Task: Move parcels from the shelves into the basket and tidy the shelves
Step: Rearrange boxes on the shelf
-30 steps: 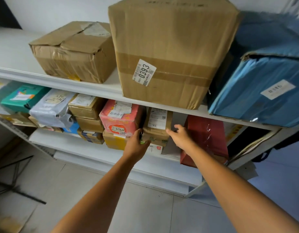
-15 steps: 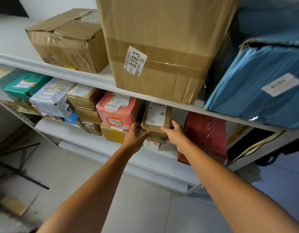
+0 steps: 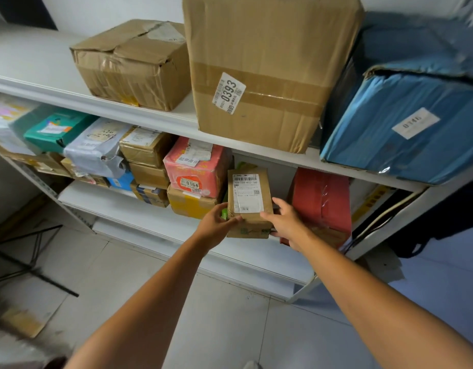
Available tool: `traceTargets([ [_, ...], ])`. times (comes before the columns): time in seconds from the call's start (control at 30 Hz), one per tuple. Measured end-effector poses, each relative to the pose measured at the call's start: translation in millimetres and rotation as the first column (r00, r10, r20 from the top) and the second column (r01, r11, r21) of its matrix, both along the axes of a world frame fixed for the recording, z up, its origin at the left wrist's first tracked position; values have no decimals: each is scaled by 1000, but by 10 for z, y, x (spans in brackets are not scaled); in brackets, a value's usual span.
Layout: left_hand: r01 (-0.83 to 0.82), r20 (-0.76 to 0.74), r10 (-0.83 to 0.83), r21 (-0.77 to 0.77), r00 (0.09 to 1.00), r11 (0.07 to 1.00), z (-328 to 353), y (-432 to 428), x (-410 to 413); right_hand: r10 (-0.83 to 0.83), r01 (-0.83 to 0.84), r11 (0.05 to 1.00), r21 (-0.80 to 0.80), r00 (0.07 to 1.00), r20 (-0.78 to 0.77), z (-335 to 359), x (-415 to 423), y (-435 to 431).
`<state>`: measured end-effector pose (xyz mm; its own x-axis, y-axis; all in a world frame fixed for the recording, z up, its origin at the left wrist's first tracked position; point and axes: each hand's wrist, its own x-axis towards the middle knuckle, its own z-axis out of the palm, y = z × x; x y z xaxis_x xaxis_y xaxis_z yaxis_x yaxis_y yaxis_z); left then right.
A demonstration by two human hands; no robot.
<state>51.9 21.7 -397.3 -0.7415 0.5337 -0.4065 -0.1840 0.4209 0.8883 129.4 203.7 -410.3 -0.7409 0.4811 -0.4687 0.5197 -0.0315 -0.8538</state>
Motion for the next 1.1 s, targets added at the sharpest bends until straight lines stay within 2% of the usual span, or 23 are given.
traceTargets([
  [0.13,43,-15,-42,21,999,999,55,-225,74,-12,12,1000,-3,1000,-10,130,151,-194],
  [0.33,63,26,-72,270,997,961,307,-498,234,-44,41,998,-54,996,-72,572,415,-532],
  [0.5,74,-14,-74,343,997,936,488,-670,238,-57,52,998,-39,990,-126,766,639,-790],
  [0.67,131,-105,-101,338,989,932,717,-768,288,-94,105,993,47,975,-199,907,795,-941],
  [0.83,146,-198,-87,302,976,942,952,-822,330,-114,135,989,64,958,-263,1146,794,-942],
  [1.1,109,-264,-23,315,964,943,1233,-771,408,-115,114,993,-21,939,-324,1391,733,-872],
])
